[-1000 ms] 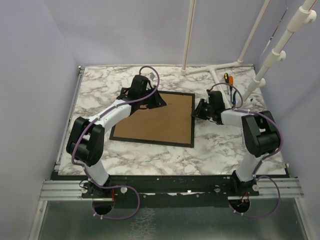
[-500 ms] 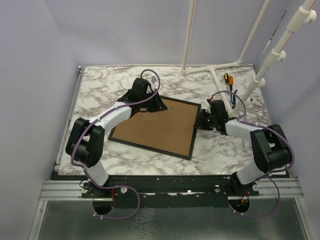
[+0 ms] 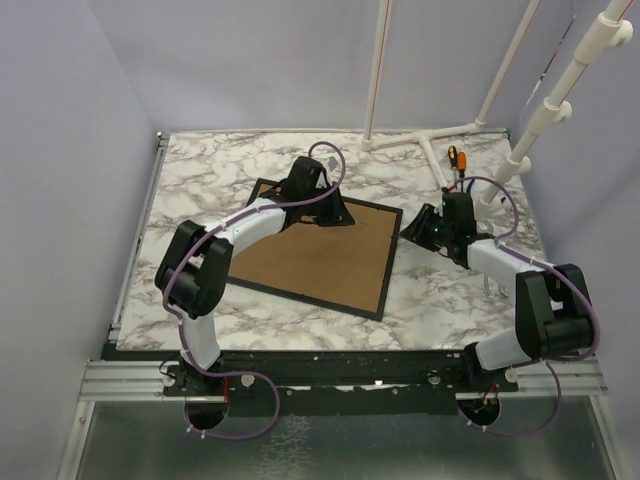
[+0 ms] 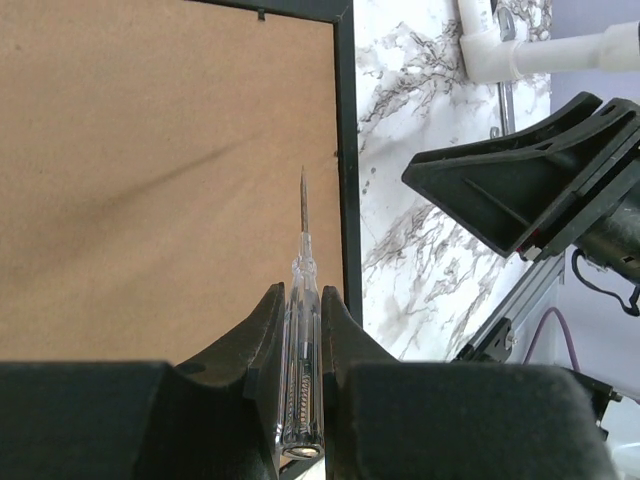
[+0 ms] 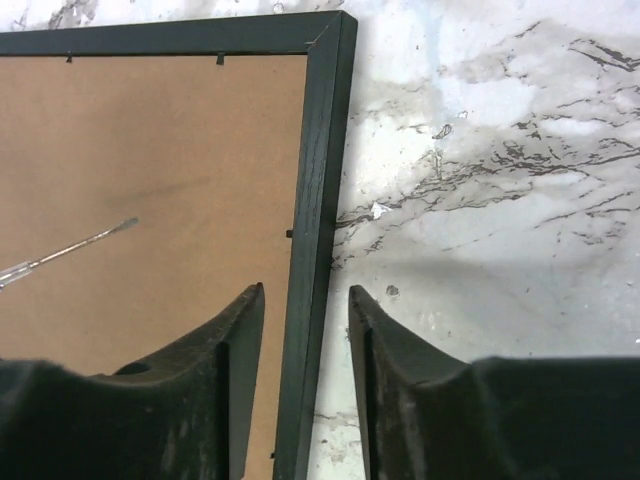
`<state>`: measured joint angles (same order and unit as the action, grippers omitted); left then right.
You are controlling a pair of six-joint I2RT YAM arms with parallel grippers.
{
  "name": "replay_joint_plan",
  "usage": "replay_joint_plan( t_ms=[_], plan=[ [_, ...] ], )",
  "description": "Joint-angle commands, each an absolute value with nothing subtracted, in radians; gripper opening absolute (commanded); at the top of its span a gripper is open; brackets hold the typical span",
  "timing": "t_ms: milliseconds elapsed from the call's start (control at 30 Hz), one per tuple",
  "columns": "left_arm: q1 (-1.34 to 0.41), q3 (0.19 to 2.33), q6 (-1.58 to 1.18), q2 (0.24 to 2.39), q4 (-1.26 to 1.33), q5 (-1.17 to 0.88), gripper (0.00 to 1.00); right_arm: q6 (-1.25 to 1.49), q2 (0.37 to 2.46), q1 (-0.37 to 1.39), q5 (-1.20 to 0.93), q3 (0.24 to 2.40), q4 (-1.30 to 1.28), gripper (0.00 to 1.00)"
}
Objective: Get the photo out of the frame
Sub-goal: Adjust the photo frame at the center of the board, then release the photo frame item from the photo frame.
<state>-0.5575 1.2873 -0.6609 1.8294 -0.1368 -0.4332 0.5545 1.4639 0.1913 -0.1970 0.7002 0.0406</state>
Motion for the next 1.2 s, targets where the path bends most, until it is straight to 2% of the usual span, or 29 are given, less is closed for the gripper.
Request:
replay_joint_plan(
  t_ms=[0,100,333,700,1167],
  plan=[
    [-0.575,1.349,-0.65,1.884,-0.124,-0.473,0.0,0.603,1.516,0.186,-0.192,0.724,0.07,0.38],
    [-0.583,1.373,-0.652,1.915,-0.123,-0.483,0.0,0.607,1.559,0.186,-0.205,0.733,0.094,0.33],
    [-0.595,1.408,-0.664,1.961,-0.125,-0.511,0.0,0.608,1.64,0.184,-0.187,0.765,0.117,0.32],
    [-0.595,1.443,-0.67,2.01,-0.137,-0.557,0.0,0.599,1.707,0.164,-0.198,0.791,0.132,0.09],
    [-0.592,1.494,-0.687,2.065,-0.172,-0.561,0.0,0.581,1.758,0.164,-0.227,0.827,0.142,0.12]
  ],
)
